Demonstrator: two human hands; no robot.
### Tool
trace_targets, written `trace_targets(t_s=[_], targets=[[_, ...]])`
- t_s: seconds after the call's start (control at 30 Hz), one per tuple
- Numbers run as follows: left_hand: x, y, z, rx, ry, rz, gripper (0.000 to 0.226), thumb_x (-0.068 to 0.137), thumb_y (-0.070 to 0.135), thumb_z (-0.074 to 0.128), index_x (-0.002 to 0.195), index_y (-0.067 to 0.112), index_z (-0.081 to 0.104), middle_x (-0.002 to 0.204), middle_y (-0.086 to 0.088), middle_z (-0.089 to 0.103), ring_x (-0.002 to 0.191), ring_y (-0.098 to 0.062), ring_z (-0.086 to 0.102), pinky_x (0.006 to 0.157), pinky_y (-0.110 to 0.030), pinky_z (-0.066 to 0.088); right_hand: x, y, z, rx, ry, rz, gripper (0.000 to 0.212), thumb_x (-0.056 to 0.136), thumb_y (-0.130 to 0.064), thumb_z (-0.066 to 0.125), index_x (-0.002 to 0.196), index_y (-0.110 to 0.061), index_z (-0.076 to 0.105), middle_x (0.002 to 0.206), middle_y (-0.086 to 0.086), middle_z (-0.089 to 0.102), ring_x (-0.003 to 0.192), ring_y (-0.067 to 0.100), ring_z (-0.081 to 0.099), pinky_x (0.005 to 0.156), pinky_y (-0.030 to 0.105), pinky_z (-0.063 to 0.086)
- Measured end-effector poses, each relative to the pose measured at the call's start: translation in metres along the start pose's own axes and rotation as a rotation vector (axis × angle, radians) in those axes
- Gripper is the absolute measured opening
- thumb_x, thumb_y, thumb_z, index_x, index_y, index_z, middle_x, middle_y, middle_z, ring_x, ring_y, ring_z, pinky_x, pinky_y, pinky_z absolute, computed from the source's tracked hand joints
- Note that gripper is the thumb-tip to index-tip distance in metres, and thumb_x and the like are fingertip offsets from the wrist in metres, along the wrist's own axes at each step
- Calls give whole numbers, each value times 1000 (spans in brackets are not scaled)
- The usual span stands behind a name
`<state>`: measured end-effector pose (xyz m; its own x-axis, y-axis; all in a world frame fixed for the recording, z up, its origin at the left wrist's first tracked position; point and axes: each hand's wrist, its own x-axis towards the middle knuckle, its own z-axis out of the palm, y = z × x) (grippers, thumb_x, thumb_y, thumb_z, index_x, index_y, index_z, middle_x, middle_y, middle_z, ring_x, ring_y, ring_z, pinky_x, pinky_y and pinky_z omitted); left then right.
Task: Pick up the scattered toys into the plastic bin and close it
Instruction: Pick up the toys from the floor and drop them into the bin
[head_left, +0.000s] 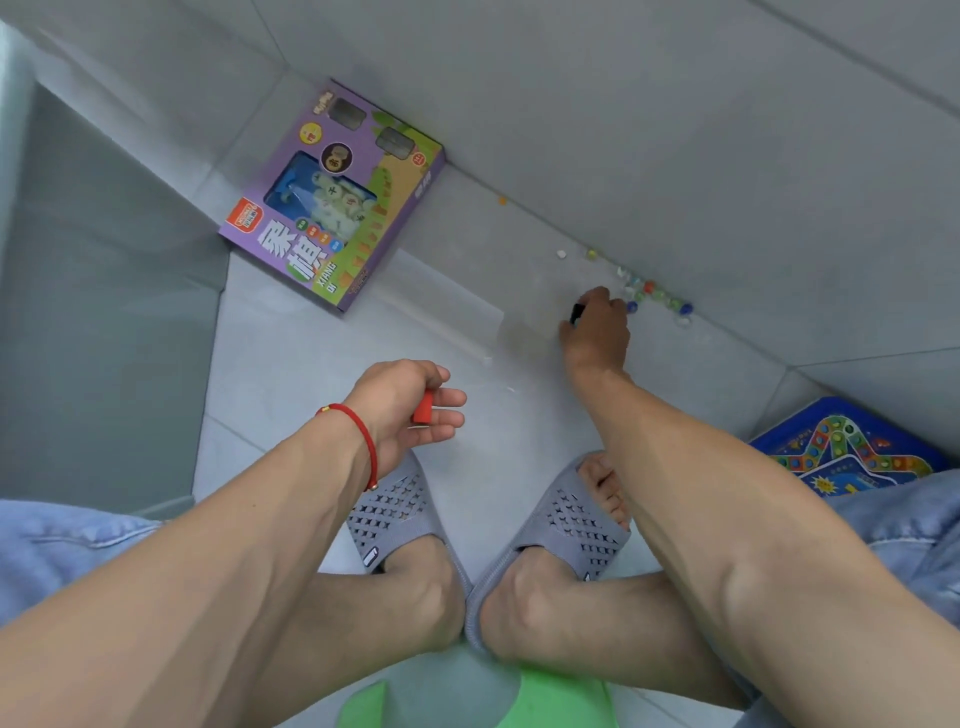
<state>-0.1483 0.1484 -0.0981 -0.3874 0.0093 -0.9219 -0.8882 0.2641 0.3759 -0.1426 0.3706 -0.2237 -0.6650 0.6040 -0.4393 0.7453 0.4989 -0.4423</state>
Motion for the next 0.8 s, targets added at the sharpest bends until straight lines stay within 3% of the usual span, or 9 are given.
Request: trace_targets(t_s=[0.07,0.13,0.2,0.27,0.4,0.47,0.57,0.7,0.8], targets=[[-8,5,-5,-38,2,9,16,100,12,45,104,10,60,92,-14,71,73,-26,66,71,-37,58,-9,-4,4,85,-38,105,27,89,-9,63,116,-8,60,117,14,60,104,32,62,86,33,49],[-15,12,-9,-83,4,24,15,99,14,47,105,10,60,93,-14,70,76,-27,66,72,-38,58,-29,-15,4,470,-142,285,22,85,-8,69,107,-9,66,98,11,68,88,26,68,75,34,57],[-24,16,-13,-117,17,31,13,96,17,51,103,11,60,96,-14,69,81,-28,66,73,-38,59,-60,-36,-3,944,-373,462,10,88,-1,68,96,-6,67,86,11,63,72,20,62,55,28,55],[-35,17,-20,-145,43,37,14,92,22,53,99,12,59,101,-14,67,85,-30,66,74,-40,60,-92,-61,-14,1125,-612,445,7,93,1,62,97,-3,66,88,11,58,69,16,55,49,20,50],[-66,9,-42,-342,17,36,30,95,39,48,99,11,58,87,-14,63,76,-30,62,81,-42,57,-151,-118,-44,818,-941,-28,22,95,-1,60,116,2,67,85,12,67,63,15,58,61,22,54],[-82,8,-45,-509,-50,23,37,97,39,42,84,9,59,64,-10,58,59,-26,55,71,-33,51,-168,-140,-59,457,-887,-284,23,93,-7,65,116,-6,68,89,11,75,71,20,67,73,31,58],[-108,8,-69,-668,-26,109,33,92,37,40,92,9,58,63,-7,54,49,-24,55,56,-25,45,-198,-182,-71,179,-722,-497,22,86,-20,64,106,-17,72,84,6,77,75,20,72,76,36,58],[-149,27,-131,-753,145,374,31,90,36,38,100,16,58,66,-2,58,46,-17,55,51,-21,48,-252,-265,-76,651,-785,-421,26,97,-19,58,101,6,62,95,21,59,73,25,59,64,34,53],[-193,42,-197,-870,273,537,26,88,32,38,101,17,55,72,-4,55,54,-18,53,52,-25,52,-289,-340,-79,995,-1017,-244,51,97,-36,62,127,4,51,126,21,50,95,37,63,78,47,62]])
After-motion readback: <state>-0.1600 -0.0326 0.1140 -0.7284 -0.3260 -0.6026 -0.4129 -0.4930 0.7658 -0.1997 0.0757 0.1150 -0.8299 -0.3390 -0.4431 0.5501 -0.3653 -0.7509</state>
